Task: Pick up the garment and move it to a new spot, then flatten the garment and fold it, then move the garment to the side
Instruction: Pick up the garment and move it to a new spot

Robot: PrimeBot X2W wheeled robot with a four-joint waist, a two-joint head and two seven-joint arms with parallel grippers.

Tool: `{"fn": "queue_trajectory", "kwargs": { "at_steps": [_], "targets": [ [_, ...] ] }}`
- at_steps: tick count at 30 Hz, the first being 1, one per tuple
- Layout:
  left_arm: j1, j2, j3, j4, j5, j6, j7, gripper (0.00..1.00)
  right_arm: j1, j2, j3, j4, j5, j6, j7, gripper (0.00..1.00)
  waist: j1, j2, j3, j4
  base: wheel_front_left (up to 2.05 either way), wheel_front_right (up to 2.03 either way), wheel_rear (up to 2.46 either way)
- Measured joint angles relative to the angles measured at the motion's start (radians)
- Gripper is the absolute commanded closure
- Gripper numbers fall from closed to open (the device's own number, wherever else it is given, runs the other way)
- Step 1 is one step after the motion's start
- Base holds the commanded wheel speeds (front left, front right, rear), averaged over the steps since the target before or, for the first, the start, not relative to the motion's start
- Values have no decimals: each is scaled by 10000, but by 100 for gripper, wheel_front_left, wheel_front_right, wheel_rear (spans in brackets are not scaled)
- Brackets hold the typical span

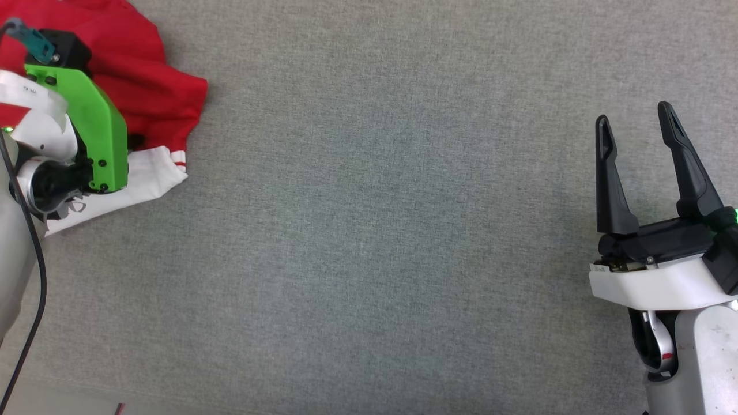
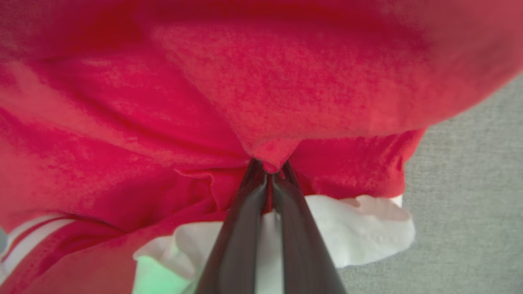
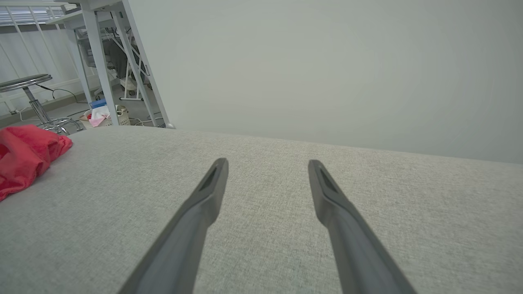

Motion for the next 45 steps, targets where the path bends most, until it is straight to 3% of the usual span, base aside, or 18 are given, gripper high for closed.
{"fn": "queue_trajectory", "kwargs": {
  "at_steps": [5, 16, 24, 33, 39, 45],
  "targets": [
    [26, 59, -418, -297, -303, 0, -853, 100, 69, 142, -46, 61, 121, 0, 0, 0, 0, 0, -431, 55, 0, 0, 0],
    [-21, 811, -1990, -3335, -673, 0, -1417, 100, 614, 357, -75, 318, 353, 2, 0, 0, 0, -1, -1686, 127, 0, 0, 0],
    [-833, 644, -3114, -4959, -512, 0, -1423, 100, 715, 431, -67, 339, 780, 0, -2, 0, 0, -1, -2200, -349, 0, 0, 0],
    [-2419, -775, -4706, -5354, -579, 0, -1668, 100, 701, 433, -182, 332, 1421, 0, -10, 0, 0, 0, -2183, -1630, 0, 0, 0],
    [-3701, -2025, -5854, -4704, -748, 0, -2232, 100, 501, 431, -228, 314, 1801, 0, -10, 0, 0, 0, -1896, -2560, 0, 0, 0],
    [-4419, -3296, -6406, -3670, -934, 0, -3064, 100, 285, 430, -297, 267, 2096, 0, -12, 0, 0, 0, -1364, -3310, 0, 0, 0]
  ]
}}
